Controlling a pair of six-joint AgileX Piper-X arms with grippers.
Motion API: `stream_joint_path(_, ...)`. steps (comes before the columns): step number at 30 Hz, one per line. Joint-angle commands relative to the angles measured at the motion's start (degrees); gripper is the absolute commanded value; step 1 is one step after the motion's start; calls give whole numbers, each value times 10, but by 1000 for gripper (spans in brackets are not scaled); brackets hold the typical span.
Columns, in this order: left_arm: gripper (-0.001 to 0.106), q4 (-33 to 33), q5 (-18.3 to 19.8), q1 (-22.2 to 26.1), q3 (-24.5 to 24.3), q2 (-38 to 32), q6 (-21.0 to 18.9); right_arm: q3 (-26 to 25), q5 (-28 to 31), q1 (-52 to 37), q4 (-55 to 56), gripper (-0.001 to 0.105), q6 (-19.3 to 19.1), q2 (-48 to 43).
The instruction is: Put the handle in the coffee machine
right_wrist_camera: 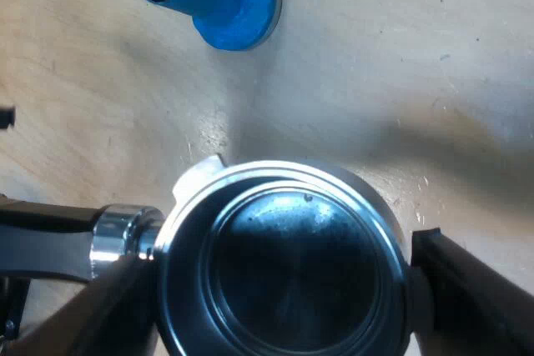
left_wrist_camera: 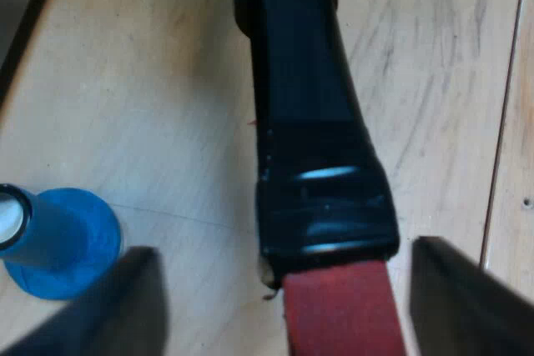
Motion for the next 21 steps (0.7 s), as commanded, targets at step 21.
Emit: stream_joint_path(21,0,5,21,-3,-1,1,-2,-9,-9,1,-13,11,-7,-10)
